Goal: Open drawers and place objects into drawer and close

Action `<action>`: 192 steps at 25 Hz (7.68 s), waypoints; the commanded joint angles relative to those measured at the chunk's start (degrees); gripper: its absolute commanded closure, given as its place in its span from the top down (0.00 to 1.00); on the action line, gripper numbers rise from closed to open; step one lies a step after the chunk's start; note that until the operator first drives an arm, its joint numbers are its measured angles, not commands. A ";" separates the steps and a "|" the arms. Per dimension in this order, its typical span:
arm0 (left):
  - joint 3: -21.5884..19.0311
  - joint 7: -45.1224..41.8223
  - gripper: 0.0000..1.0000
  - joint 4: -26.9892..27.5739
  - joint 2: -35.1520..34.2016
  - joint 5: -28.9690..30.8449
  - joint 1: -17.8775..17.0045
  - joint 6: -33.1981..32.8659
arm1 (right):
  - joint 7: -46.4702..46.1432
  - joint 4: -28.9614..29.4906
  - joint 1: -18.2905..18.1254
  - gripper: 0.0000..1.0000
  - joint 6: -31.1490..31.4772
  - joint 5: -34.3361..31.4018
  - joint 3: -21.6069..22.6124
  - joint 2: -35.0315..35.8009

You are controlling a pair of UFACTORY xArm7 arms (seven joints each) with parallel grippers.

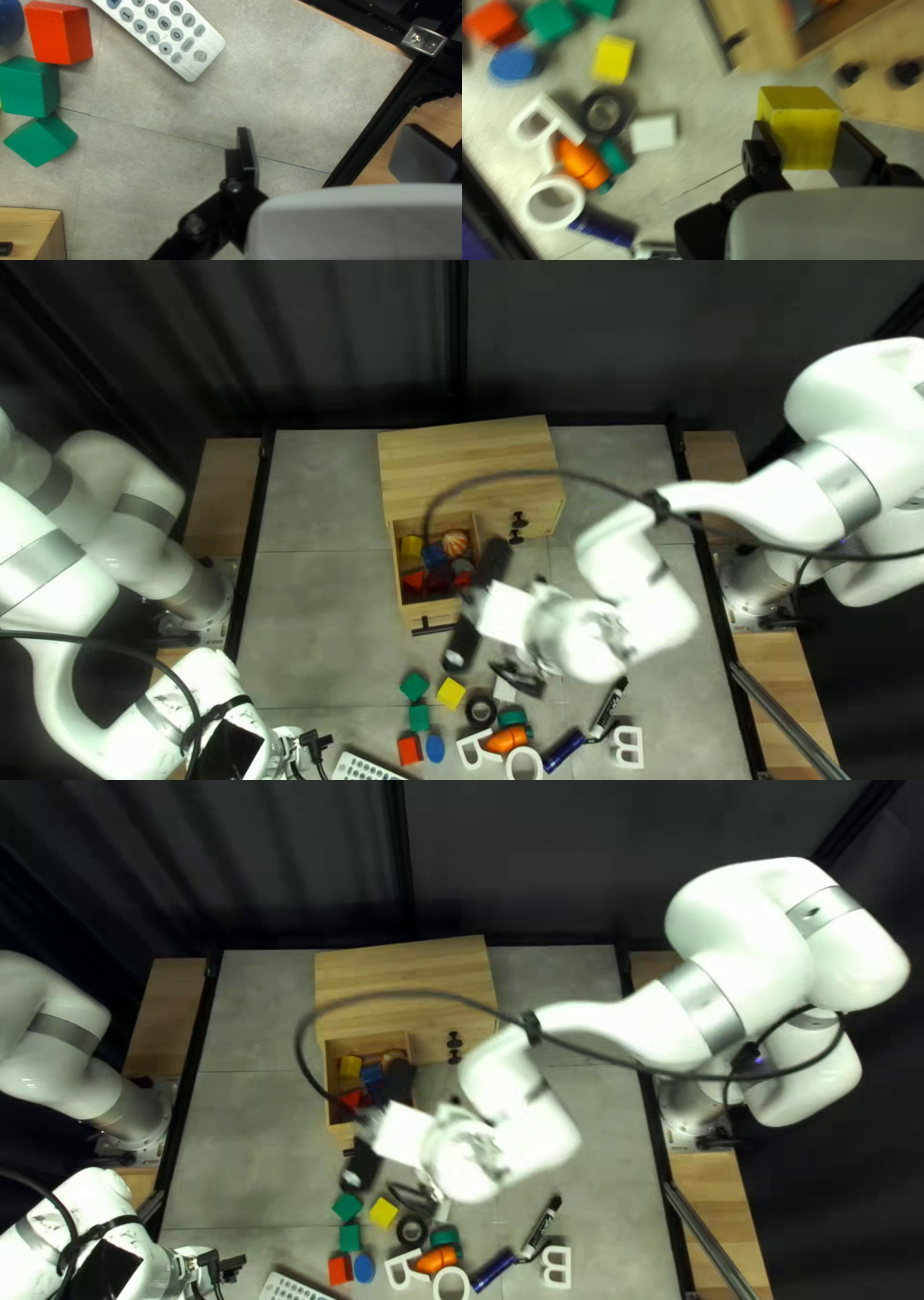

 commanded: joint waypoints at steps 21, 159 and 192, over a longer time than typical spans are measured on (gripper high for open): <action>0.00 0.00 1.00 0.00 0.00 0.00 0.00 0.00 | -3.26 -6.55 5.86 1.00 -2.04 2.33 6.82 0.57; 0.00 0.00 1.00 0.00 0.00 0.00 0.00 0.00 | -49.76 0.10 -9.86 0.03 -8.41 4.86 3.27 3.00; 0.00 0.00 1.00 0.00 0.00 0.00 0.00 0.00 | -12.56 -5.55 2.36 1.00 -3.97 16.87 10.03 1.54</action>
